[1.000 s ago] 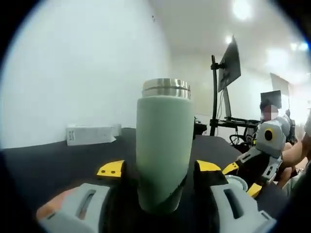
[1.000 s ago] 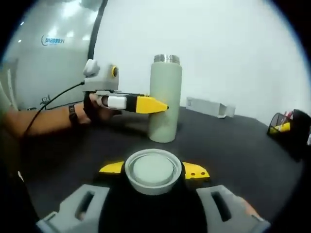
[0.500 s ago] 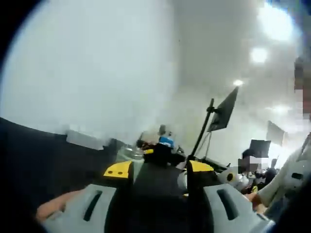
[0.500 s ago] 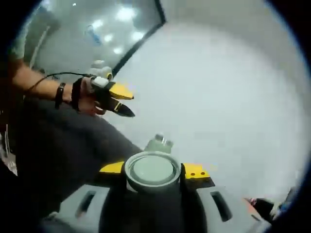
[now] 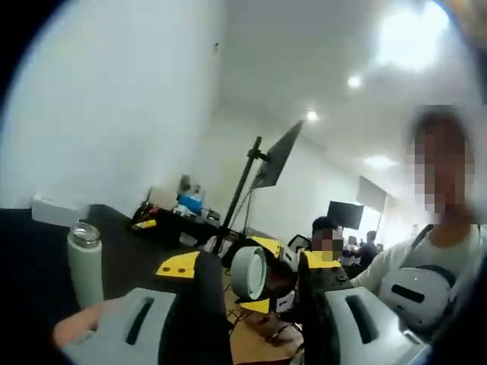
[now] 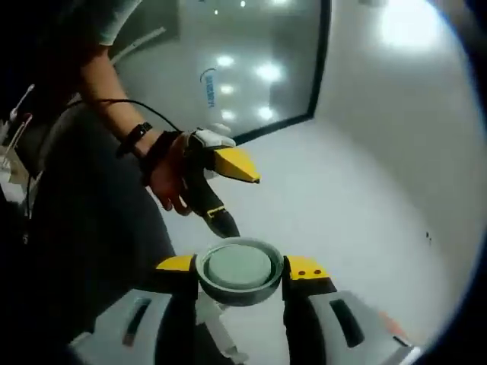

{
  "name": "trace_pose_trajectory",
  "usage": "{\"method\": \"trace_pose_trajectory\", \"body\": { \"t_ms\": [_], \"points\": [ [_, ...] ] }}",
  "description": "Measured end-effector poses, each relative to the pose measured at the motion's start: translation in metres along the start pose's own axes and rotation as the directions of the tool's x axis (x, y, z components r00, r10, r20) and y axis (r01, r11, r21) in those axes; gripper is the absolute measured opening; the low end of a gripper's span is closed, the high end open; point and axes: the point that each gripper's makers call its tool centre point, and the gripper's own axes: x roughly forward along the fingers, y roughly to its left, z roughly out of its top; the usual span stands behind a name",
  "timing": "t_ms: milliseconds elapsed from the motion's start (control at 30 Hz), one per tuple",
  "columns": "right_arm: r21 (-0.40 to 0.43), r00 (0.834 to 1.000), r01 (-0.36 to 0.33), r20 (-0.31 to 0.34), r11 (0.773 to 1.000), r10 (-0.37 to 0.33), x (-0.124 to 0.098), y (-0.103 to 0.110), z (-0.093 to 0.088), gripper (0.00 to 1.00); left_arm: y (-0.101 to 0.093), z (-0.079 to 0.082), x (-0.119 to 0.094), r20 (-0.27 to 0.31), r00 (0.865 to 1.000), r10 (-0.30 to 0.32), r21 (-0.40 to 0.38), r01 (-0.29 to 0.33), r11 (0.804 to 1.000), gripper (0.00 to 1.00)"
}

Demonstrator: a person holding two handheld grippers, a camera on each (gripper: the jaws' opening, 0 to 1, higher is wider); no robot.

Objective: Assemble the cup parts correctly, then place the assembled cup into the box.

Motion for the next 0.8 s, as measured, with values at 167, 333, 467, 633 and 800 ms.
{"method": "trace_pose_trajectory", "body": {
  "t_ms": [167, 333, 467, 633, 800],
  "points": [
    [-0.099, 0.998, -0.031, 0.058, 0.995, 0.037, -0.001, 0.002, 0.02, 0.41, -0.02, -0.008, 0.007, -0.064, 0.996, -0.062, -0.017, 0.061, 0.998, 0.45],
    [-0.161, 0.993, -0.071, 0.078, 0.984, 0.084, 0.003, 0.008, 0.027, 0.41, -0.023, -0.011, 0.007, -0.079, 0.995, -0.063, -0.01, 0.062, 0.998, 0.34],
    [-0.177, 0.991, -0.071, 0.097, 0.982, 0.09, 0.006, 0.009, 0.034, 0.41, -0.029, -0.013, 0.009, -0.086, 0.992, -0.09, -0.018, 0.089, 0.996, 0.32],
    [-0.185, 0.988, -0.071, 0.119, 0.98, 0.094, 0.008, 0.008, 0.041, 0.41, -0.033, -0.022, 0.013, -0.123, 0.988, -0.091, 0.001, 0.092, 0.996, 0.27],
    [-0.162, 0.988, -0.066, 0.13, 0.985, 0.088, 0.006, 0.008, 0.043, 0.41, -0.033, -0.024, 0.014, -0.135, 0.988, -0.08, 0.029, 0.085, 0.996, 0.2]
  ]
}}
